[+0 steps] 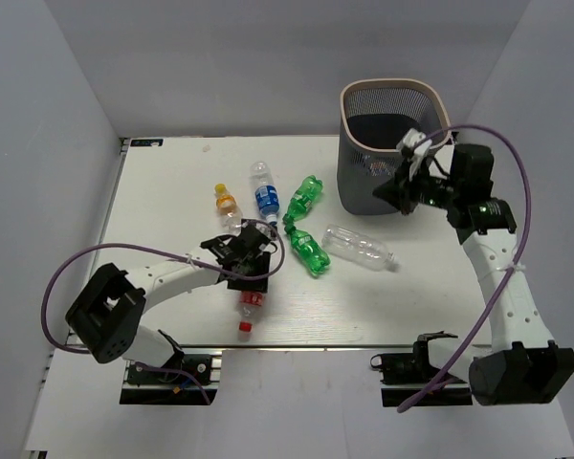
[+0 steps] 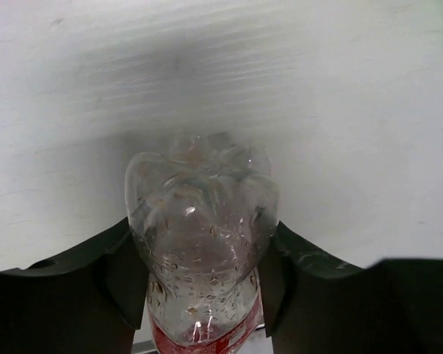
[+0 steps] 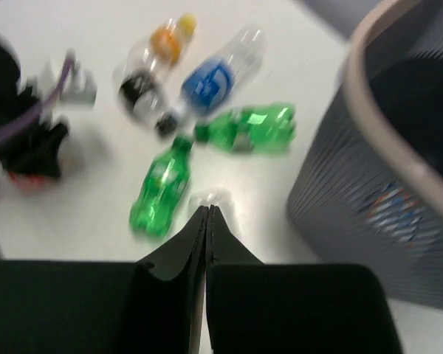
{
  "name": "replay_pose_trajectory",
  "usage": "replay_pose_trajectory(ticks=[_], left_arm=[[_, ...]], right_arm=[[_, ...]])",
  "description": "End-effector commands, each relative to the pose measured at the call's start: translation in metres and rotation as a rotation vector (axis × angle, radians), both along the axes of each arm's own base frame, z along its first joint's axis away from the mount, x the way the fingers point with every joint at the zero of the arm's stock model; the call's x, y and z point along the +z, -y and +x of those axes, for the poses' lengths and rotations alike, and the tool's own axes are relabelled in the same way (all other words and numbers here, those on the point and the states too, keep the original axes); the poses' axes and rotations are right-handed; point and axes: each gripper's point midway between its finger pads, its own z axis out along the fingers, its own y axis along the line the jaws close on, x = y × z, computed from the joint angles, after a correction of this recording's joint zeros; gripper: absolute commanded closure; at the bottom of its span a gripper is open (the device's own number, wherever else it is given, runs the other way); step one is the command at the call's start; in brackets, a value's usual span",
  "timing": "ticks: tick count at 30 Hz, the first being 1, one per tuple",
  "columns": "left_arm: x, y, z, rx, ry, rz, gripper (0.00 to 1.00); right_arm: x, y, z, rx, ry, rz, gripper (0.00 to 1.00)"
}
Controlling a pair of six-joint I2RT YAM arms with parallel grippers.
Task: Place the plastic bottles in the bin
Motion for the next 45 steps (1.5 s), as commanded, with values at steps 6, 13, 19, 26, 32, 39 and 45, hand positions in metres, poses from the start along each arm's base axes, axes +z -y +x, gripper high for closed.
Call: replay_pose_trajectory(ticks=[6, 13, 19, 26, 32, 39, 45], left_arm=[[0.141, 0.078, 0.05, -0.191, 0.313, -0.276, 0.86], [0.254, 0.152, 0.117, -0.292, 0.603, -0.437, 0.87], [0.379, 0.192, 0.168, -0.285, 0.918, -0.641, 0.87], [0.465, 0.233, 0.175, -0.282, 1.051, -0.995, 0.87], [0.474, 0.251, 0.199, -0.196, 1.076, -1.168, 0.83], [0.473, 0.253, 0.245, 0.016, 1.132, -1.279, 0.74], [0.456, 0.26, 0.284, 0.13, 1.173, -1.197, 0.28]], right_arm=[[-0.106, 0.01, -0.089, 0.163, -0.083, -0.156, 0.42], [-0.18, 0.031, -0.103, 0.102, -0.141, -0.279, 0.16], [-0.203, 0.037, -0.112, 0.058, -0.179, -0.292, 0.16], [-0.223, 0.045, -0.121, 0.041, -0.168, -0.34, 0.16], [-0.232, 0.049, -0.125, 0.037, -0.156, -0.359, 0.16], [-0.237, 0.052, -0.126, 0.021, -0.15, -0.374, 0.16], [-0.237, 0.053, -0.121, -0.004, -0.132, -0.369, 0.13]])
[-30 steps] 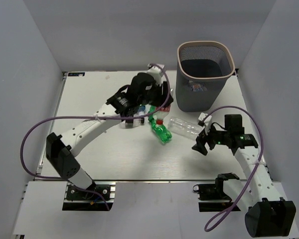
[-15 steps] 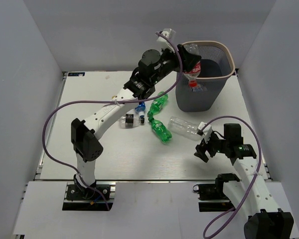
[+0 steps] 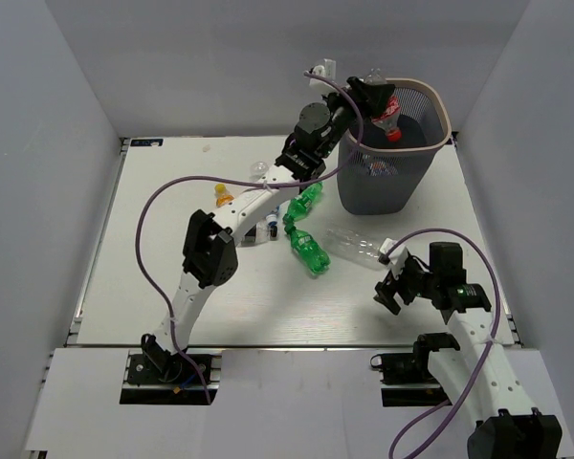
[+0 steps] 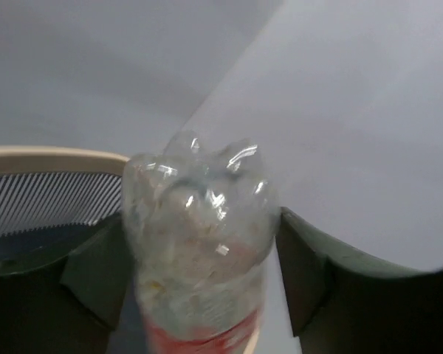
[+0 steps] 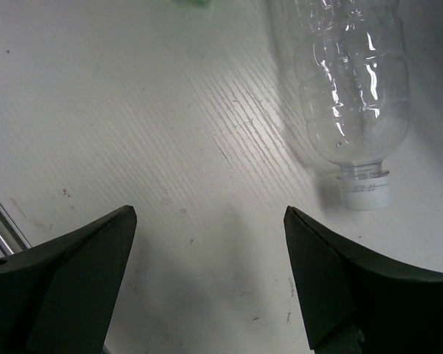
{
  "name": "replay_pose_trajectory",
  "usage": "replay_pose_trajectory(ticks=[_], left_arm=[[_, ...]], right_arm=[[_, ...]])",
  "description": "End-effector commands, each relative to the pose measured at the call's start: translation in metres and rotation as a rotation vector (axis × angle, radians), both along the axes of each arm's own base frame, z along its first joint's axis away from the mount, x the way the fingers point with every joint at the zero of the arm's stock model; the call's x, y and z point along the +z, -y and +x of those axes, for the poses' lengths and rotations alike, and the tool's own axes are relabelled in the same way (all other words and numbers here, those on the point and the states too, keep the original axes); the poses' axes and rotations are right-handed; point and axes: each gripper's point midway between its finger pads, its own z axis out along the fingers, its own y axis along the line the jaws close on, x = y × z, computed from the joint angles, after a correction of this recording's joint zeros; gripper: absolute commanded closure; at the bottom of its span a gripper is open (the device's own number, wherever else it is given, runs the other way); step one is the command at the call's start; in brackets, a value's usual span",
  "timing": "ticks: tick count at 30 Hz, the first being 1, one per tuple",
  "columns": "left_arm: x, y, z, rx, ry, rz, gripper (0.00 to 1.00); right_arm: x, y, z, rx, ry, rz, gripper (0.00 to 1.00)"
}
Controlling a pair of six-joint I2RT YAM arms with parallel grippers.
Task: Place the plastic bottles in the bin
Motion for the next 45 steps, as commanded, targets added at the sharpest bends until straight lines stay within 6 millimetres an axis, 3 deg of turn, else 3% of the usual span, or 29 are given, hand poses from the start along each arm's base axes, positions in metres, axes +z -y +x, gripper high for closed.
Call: replay_pose_trajectory(ticks=[1, 4, 6, 9, 11, 14, 15, 16, 17, 18, 19, 20, 22, 23, 25, 26, 27, 28, 29, 32, 33, 38, 45], left_arm=[[0.044, -0.025, 0.004, 0.099, 0.043, -0.058, 0.14], [0.047, -0.03, 0.005, 0.133, 0.05, -0.032, 0.01], [0.047, -0.037, 0.008, 0.153, 0.056, -0.002, 0.01], [0.068, -0.05, -0.004, 0.177, 0.111, 0.057, 0.01], [0.094, -0.071, -0.021, 0.219, 0.163, 0.138, 0.01], [0.079, -0.1, -0.038, 0.301, 0.126, 0.311, 0.01], [0.08, -0.125, -0.058, 0.32, 0.11, 0.345, 0.01], [0.066, -0.138, -0.067, 0.324, 0.068, 0.394, 0.01], [0.022, -0.148, -0.072, 0.325, -0.005, 0.484, 0.01], [0.011, -0.16, -0.083, 0.324, -0.045, 0.508, 0.01], [0.027, -0.185, -0.112, 0.328, -0.036, 0.492, 0.01], [-0.029, -0.195, -0.121, 0.312, -0.134, 0.598, 0.01], [-0.061, -0.216, -0.144, 0.299, -0.231, 0.61, 0.01], [-0.091, -0.233, -0.165, 0.273, -0.284, 0.652, 0.01], [-0.125, -0.242, -0.187, 0.22, -0.382, 0.651, 0.01], [-0.167, -0.247, -0.201, 0.183, -0.459, 0.714, 0.01], [-0.177, -0.249, -0.212, 0.143, -0.484, 0.715, 0.01], [-0.194, -0.241, -0.224, 0.064, -0.527, 0.722, 0.01], [-0.22, -0.242, -0.235, 0.021, -0.573, 0.748, 0.01], [-0.259, -0.229, -0.263, -0.112, -0.666, 0.76, 0.01], [-0.264, -0.229, -0.266, -0.126, -0.676, 0.767, 0.01], [-0.277, -0.227, -0.272, -0.128, -0.699, 0.801, 0.01], [-0.297, -0.219, -0.278, -0.154, -0.747, 0.823, 0.01]], right_arm=[[0.004, 0.001, 0.01, -0.015, 0.046, 0.001, 0.13], [0.003, 0.0, 0.015, -0.029, 0.049, 0.011, 0.12], [0.003, -0.002, 0.019, -0.041, 0.036, 0.031, 0.12], [0.007, -0.008, 0.027, -0.027, 0.036, 0.057, 0.12], [0.009, -0.011, 0.036, -0.004, 0.061, 0.057, 0.12], [0.015, -0.009, 0.054, -0.013, 0.074, 0.041, 0.12], [0.015, -0.01, 0.058, -0.011, 0.071, 0.041, 0.12], [0.02, -0.009, 0.067, -0.013, 0.082, 0.029, 0.12], [0.018, -0.009, 0.072, -0.011, 0.076, 0.024, 0.12], [0.021, -0.01, 0.076, -0.007, 0.084, 0.023, 0.12], [0.017, -0.008, 0.08, -0.009, 0.075, 0.011, 0.12], [0.027, -0.008, 0.09, -0.014, 0.092, 0.009, 0.12], [0.035, -0.007, 0.099, -0.009, 0.112, -0.007, 0.12], [0.04, -0.007, 0.105, 0.0, 0.133, -0.017, 0.12], [0.043, -0.007, 0.11, 0.018, 0.155, -0.035, 0.1], [0.039, -0.007, 0.114, 0.039, 0.149, -0.05, 0.1], [0.042, -0.007, 0.117, 0.044, 0.154, -0.052, 0.1], [0.027, -0.009, 0.113, 0.059, 0.082, -0.057, 0.1], [0.04, -0.012, 0.125, 0.068, 0.111, -0.048, 0.1], [0.029, -0.021, 0.123, 0.119, 0.038, -0.039, 0.1], [0.037, -0.023, 0.129, 0.131, 0.055, -0.037, 0.1], [0.024, -0.034, 0.132, 0.171, 0.011, -0.049, 0.1], [-0.012, -0.036, 0.129, 0.202, -0.041, -0.119, 0.1]])
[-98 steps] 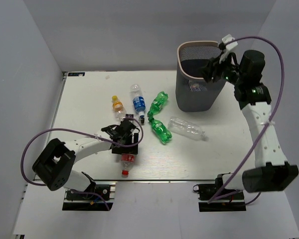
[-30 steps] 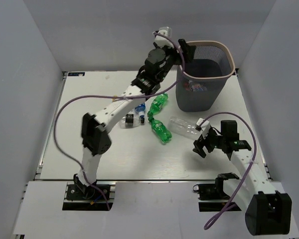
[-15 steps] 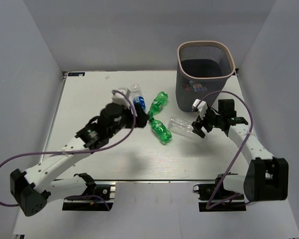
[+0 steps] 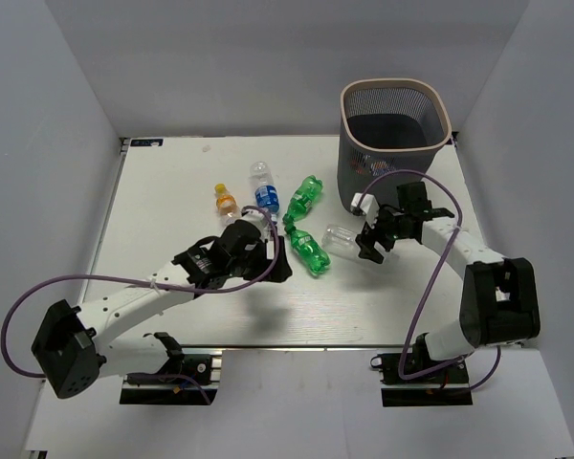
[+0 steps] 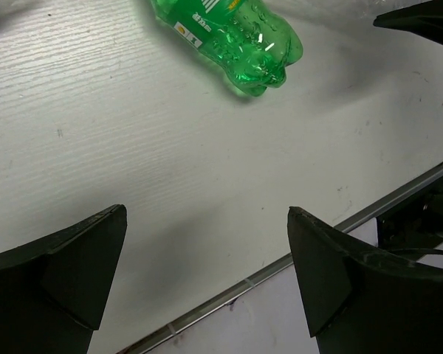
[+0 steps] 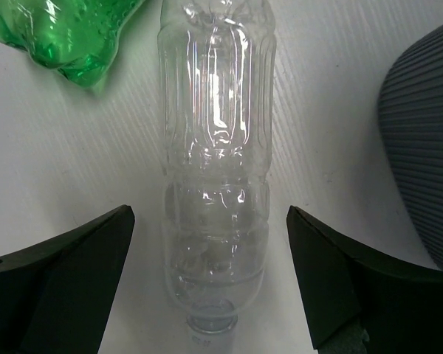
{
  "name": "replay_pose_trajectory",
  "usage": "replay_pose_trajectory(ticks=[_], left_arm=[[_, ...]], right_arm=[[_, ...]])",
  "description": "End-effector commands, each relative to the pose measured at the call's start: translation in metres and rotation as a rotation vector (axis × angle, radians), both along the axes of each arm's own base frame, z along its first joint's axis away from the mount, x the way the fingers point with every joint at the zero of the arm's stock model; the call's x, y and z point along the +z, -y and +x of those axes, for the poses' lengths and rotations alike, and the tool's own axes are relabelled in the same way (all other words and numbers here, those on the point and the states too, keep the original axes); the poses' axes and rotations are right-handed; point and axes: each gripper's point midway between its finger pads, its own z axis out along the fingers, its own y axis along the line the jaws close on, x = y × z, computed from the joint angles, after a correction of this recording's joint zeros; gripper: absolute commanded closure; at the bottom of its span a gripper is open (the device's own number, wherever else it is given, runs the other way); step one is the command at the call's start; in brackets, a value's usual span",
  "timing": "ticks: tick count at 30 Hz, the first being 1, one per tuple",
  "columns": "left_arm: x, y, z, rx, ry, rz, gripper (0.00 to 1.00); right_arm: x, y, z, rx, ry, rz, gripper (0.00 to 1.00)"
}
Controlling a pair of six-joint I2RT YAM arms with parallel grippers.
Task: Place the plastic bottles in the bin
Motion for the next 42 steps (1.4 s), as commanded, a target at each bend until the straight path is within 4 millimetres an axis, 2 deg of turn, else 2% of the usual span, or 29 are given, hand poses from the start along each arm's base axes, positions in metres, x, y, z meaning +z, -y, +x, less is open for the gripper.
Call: replay_pose_trajectory(ticks=[1, 3, 4, 5, 6, 10, 12, 13, 16, 17, 18, 19, 20, 21, 22, 23, 25, 28, 31, 33, 34, 35, 38, 39, 42], left_arm=[[0.005, 0.014, -0.003, -0.019, -0.01, -0.048, 0.01], [0.005, 0.017, -0.007, -0.017, -0.022, -0.058, 0.01], [0.011, 0.018, -0.003, -0.009, -0.007, -0.064, 0.01], [0.008, 0.017, -0.001, -0.001, -0.008, -0.053, 0.01], [0.017, 0.022, -0.001, -0.012, 0.006, -0.069, 0.01], [0.016, 0.026, 0.005, 0.009, 0.005, -0.059, 0.01], [0.024, 0.033, 0.011, 0.017, 0.011, -0.081, 0.01], [0.018, 0.036, 0.013, 0.027, -0.006, -0.078, 0.01], [0.033, 0.051, 0.02, 0.033, 0.017, -0.139, 0.01], [0.031, 0.054, 0.022, 0.039, 0.013, -0.147, 0.01], [0.034, 0.06, 0.026, 0.048, 0.018, -0.173, 0.01], [0.04, 0.063, 0.029, 0.047, 0.032, -0.191, 0.01], [0.037, 0.065, 0.031, 0.064, 0.024, -0.192, 0.01], [0.036, 0.068, 0.034, 0.064, 0.022, -0.188, 0.01], [0.032, 0.067, 0.036, 0.08, 0.015, -0.184, 0.01], [0.038, 0.07, 0.037, 0.089, 0.013, -0.202, 0.01], [0.032, 0.069, 0.041, 0.121, -0.003, -0.182, 0.01], [0.038, 0.071, 0.044, 0.143, -0.004, -0.203, 0.01], [0.039, 0.067, 0.045, 0.173, 0.004, -0.223, 0.01], [0.034, 0.064, 0.042, 0.18, -0.005, -0.226, 0.01], [0.03, 0.063, 0.041, 0.181, -0.011, -0.217, 0.01], [0.03, 0.063, 0.041, 0.181, -0.011, -0.217, 0.01], [0.019, 0.059, 0.037, 0.189, -0.032, -0.198, 0.01], [0.019, 0.058, 0.038, 0.196, -0.027, -0.195, 0.01], [0.019, 0.058, 0.038, 0.196, -0.027, -0.195, 0.01]], right_arm=[[-0.009, 0.001, 0.006, 0.026, 0.031, -0.038, 0.1], [-0.02, 0.002, 0.007, 0.011, 0.01, -0.065, 0.1], [-0.02, 0.005, 0.012, -0.002, 0.022, -0.076, 0.1], [-0.021, 0.003, 0.012, -0.003, 0.02, -0.078, 0.1], [-0.027, 0.005, 0.013, -0.008, 0.013, -0.086, 0.1], [-0.044, 0.011, 0.005, 0.014, -0.014, -0.137, 0.1], [-0.051, 0.013, -0.001, 0.031, -0.031, -0.156, 0.1], [-0.055, 0.013, -0.005, 0.042, -0.038, -0.163, 0.13], [-0.059, 0.016, -0.02, 0.078, -0.071, -0.179, 0.27], [-0.059, 0.015, -0.025, 0.087, -0.084, -0.169, 0.33], [-0.06, 0.017, -0.031, 0.108, -0.096, -0.171, 0.46], [-0.061, 0.018, -0.039, 0.118, -0.126, -0.172, 0.54], [-0.057, 0.018, -0.041, 0.12, -0.131, -0.168, 0.62], [-0.055, 0.019, -0.049, 0.125, -0.161, -0.172, 0.77], [-0.053, 0.02, -0.052, 0.127, -0.172, -0.172, 0.84], [-0.042, 0.02, -0.051, 0.123, -0.146, -0.162, 0.86], [-0.03, 0.019, -0.058, 0.112, -0.155, -0.142, 0.88], [0.016, 0.01, -0.06, 0.117, -0.044, -0.07, 0.88], [0.07, 0.001, -0.063, 0.108, 0.064, 0.009, 0.88], [0.097, -0.005, -0.066, 0.109, 0.12, 0.054, 0.88], [0.123, -0.008, -0.061, 0.107, 0.176, 0.078, 0.88], [0.131, -0.012, -0.066, 0.122, 0.169, 0.105, 0.88], [0.192, -0.029, -0.068, 0.151, 0.253, 0.228, 0.88], [0.203, -0.032, -0.069, 0.152, 0.27, 0.254, 0.86], [0.264, -0.045, -0.05, 0.118, 0.392, 0.386, 0.85]])
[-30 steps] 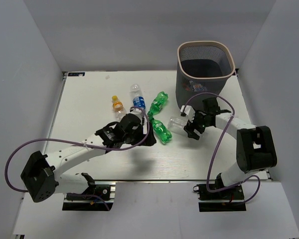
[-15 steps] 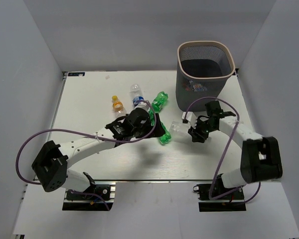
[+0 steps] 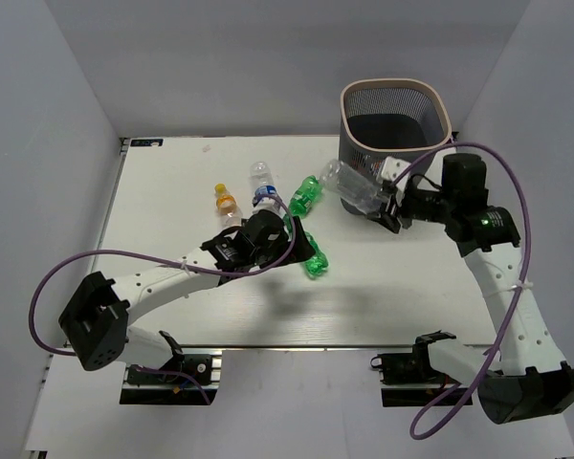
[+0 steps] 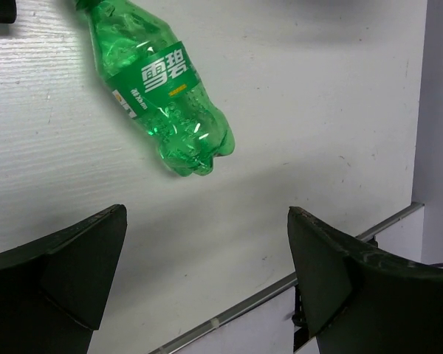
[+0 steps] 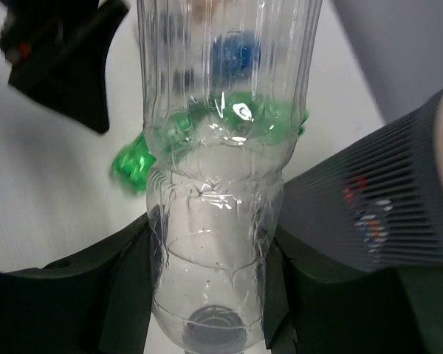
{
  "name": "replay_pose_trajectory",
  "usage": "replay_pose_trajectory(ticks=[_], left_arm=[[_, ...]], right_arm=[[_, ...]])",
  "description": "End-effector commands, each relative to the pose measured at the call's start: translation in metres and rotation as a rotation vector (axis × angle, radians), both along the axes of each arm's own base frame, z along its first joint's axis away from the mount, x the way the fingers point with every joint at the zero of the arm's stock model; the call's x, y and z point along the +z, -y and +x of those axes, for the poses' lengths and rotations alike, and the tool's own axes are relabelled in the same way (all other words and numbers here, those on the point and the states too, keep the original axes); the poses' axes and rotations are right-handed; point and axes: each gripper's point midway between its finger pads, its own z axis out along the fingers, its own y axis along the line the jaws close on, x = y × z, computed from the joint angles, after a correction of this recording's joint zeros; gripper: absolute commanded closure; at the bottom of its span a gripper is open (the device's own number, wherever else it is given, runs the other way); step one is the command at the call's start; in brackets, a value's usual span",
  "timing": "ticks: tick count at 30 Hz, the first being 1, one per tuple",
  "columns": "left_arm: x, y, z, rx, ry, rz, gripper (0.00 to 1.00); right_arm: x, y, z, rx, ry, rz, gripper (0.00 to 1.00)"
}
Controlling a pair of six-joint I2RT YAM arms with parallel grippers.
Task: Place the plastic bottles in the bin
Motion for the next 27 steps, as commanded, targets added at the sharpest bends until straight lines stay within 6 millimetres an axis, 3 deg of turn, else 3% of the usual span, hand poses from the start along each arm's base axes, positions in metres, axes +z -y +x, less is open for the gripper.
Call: replay_pose_trajectory(ticks=[1, 2, 3, 4, 9, 10, 11, 12, 14, 15, 16, 17, 18, 19, 20, 22, 24, 25, 27], left_arm=[[0.011, 0.001, 0.002, 0.016, 0.024, -0.026, 0.01], [0.011, 0.001, 0.002, 0.011, 0.029, -0.021, 0.01], [0.008, 0.003, 0.004, 0.011, 0.027, -0.018, 0.01], [0.009, 0.008, 0.008, 0.011, 0.035, -0.028, 0.01], [0.004, 0.023, 0.018, -0.03, 0.05, -0.009, 0.01], [0.007, 0.028, 0.022, -0.036, 0.06, -0.009, 0.01], [-0.004, 0.028, 0.023, -0.043, 0.045, 0.022, 0.01], [-0.004, 0.032, 0.023, -0.05, 0.04, 0.019, 0.01], [-0.009, 0.032, 0.024, -0.056, 0.038, 0.033, 0.01], [-0.013, 0.033, 0.025, -0.056, 0.035, 0.036, 0.01], [-0.013, 0.035, 0.027, -0.064, 0.041, 0.043, 0.01], [-0.014, 0.036, 0.025, -0.07, 0.051, 0.053, 0.01], [-0.018, 0.035, 0.027, -0.062, 0.05, 0.065, 0.01], [-0.019, 0.036, 0.027, -0.062, 0.045, 0.071, 0.01], [-0.019, 0.034, 0.029, -0.062, 0.056, 0.082, 0.01], [-0.027, 0.033, 0.031, -0.061, 0.049, 0.114, 0.01], [-0.027, 0.034, 0.035, -0.06, 0.059, 0.125, 0.01], [-0.023, 0.036, 0.037, -0.059, 0.066, 0.117, 0.01], [-0.034, 0.037, 0.037, -0.06, 0.062, 0.156, 0.01]], right_arm=[[0.066, -0.016, 0.012, -0.023, 0.083, 0.179, 0.83], [0.078, -0.017, 0.017, -0.082, 0.046, 0.241, 0.82], [0.109, -0.017, 0.033, -0.099, 0.178, 0.292, 0.82], [0.108, -0.015, 0.049, -0.153, 0.164, 0.304, 0.82], [0.174, 0.006, 0.11, -0.373, 0.321, 0.39, 0.82], [0.178, 0.006, 0.124, -0.39, 0.343, 0.398, 0.82], [0.174, 0.01, 0.138, -0.423, 0.339, 0.393, 0.8], [0.186, 0.015, 0.149, -0.462, 0.378, 0.401, 0.8], [0.19, 0.019, 0.162, -0.498, 0.392, 0.401, 0.79], [0.193, 0.018, 0.177, -0.512, 0.391, 0.399, 0.79], [0.184, 0.019, 0.183, -0.527, 0.357, 0.383, 0.77], [0.191, 0.021, 0.186, -0.536, 0.361, 0.388, 0.75], [0.166, 0.022, 0.204, -0.555, 0.3, 0.351, 0.71], [0.164, 0.024, 0.209, -0.567, 0.286, 0.347, 0.51], [0.148, 0.025, 0.22, -0.583, 0.254, 0.328, 0.36], [0.133, 0.032, 0.228, -0.631, 0.217, 0.32, 0.1], [0.118, 0.041, 0.237, -0.659, 0.181, 0.309, 0.1], [0.117, 0.04, 0.236, -0.66, 0.166, 0.322, 0.1], [0.119, 0.048, 0.237, -0.672, 0.157, 0.339, 0.1]])
